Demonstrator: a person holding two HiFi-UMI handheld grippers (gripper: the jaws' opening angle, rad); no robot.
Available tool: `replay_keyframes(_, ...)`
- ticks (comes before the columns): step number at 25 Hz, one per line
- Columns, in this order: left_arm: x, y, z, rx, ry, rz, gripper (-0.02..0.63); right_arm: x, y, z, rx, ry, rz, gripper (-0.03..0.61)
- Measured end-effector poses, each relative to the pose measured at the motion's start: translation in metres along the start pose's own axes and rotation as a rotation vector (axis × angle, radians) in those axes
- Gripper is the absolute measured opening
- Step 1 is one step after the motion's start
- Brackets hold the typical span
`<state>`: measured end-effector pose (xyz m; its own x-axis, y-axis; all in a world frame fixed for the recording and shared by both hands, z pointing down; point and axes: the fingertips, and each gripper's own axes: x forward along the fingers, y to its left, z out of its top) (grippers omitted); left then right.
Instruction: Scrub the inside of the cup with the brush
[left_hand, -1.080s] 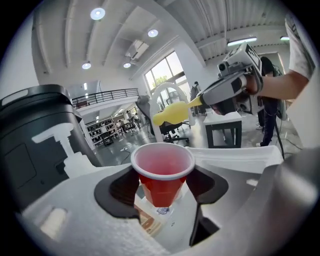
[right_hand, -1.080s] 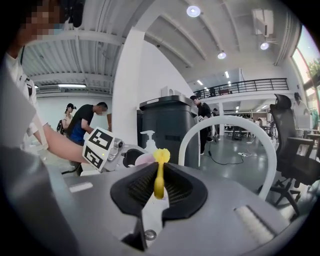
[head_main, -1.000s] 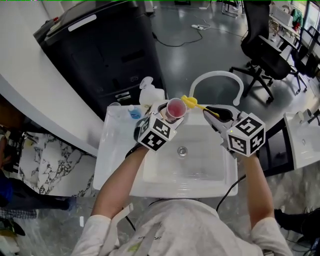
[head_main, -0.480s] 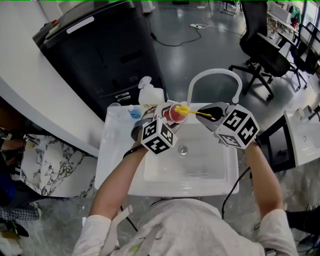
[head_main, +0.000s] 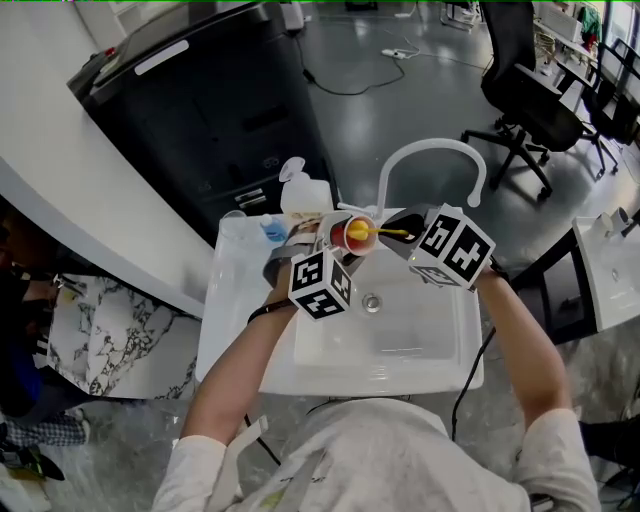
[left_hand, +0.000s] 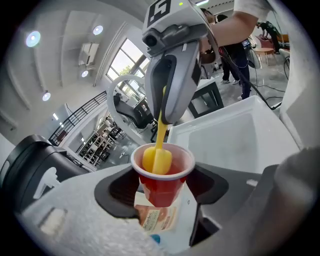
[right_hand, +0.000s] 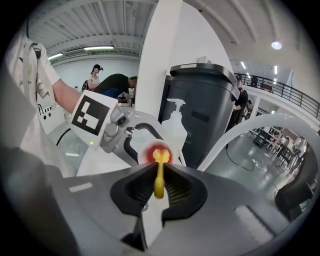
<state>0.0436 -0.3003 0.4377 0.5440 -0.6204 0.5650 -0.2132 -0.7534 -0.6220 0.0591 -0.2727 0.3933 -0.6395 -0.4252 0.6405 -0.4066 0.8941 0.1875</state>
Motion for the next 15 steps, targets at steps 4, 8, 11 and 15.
replay_keyframes(4,0.0,0.001,0.004,0.023,-0.009,0.01,0.296,0.01,-0.004,-0.003,0.016,0.02,-0.011,0.034)
replay_keyframes(8,0.001,0.0,0.005,0.036,-0.007,0.012,0.296,0.018,-0.002,-0.011,0.026,0.05,-0.014,0.034)
replay_keyframes(11,0.001,0.002,0.002,0.027,-0.002,0.018,0.296,0.021,0.002,-0.014,0.04,0.059,-0.008,0.034)
replay_keyframes(15,0.002,0.003,0.0,0.021,0.0,0.023,0.296,0.022,0.009,-0.014,0.062,0.048,-0.004,0.034)
